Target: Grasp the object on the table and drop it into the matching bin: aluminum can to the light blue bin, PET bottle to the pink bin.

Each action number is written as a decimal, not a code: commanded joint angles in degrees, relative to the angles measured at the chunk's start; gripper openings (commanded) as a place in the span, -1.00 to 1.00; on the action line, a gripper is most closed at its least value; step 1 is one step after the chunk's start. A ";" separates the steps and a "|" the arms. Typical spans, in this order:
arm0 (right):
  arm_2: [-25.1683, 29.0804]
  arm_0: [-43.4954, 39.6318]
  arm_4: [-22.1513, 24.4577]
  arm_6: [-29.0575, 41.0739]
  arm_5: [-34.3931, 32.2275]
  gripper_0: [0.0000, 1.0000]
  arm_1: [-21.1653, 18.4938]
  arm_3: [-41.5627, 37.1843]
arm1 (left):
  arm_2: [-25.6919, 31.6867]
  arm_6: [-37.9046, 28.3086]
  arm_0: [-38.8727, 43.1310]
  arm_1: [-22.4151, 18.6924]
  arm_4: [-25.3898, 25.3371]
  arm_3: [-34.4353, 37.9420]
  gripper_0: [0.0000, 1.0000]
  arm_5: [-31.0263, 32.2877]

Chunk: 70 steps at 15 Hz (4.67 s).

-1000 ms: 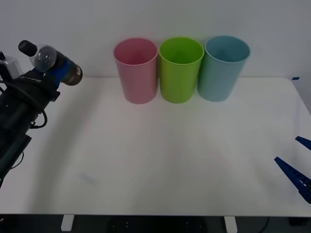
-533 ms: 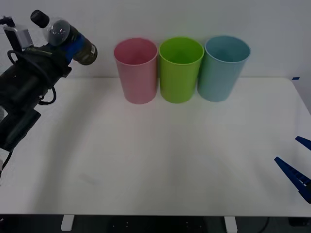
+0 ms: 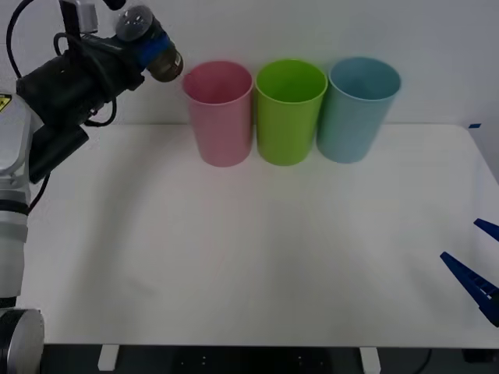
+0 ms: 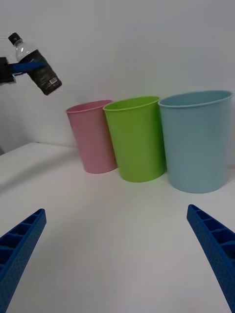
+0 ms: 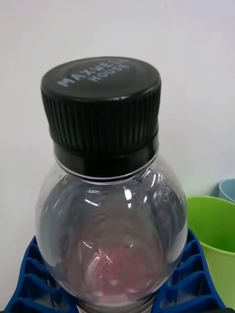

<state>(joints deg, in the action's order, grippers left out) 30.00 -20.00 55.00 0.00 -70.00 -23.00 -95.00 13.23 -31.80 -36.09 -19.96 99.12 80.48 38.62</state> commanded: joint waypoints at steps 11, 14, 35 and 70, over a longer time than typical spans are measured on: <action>0.00 0.00 0.00 0.00 0.00 1.00 0.00 0.00 | -5.32 -2.12 -23.06 2.91 15.31 -25.64 -1.00 1.98; 0.00 0.00 0.00 0.00 0.00 1.00 0.00 0.00 | -4.09 -2.47 -23.32 4.58 17.42 -25.64 -1.00 1.72; 0.00 0.00 0.00 0.00 0.00 1.00 0.00 0.00 | -4.00 5.26 -13.39 -0.35 -4.55 -19.58 1.00 4.27; 0.00 0.00 0.00 0.00 0.00 1.00 0.00 0.00 | 19.55 39.28 53.93 -12.92 -46.30 7.67 1.00 26.24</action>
<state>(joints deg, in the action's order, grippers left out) 30.00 -20.00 55.00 0.00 -70.00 -23.00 -95.00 32.98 7.55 16.95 -32.87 53.29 88.02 64.74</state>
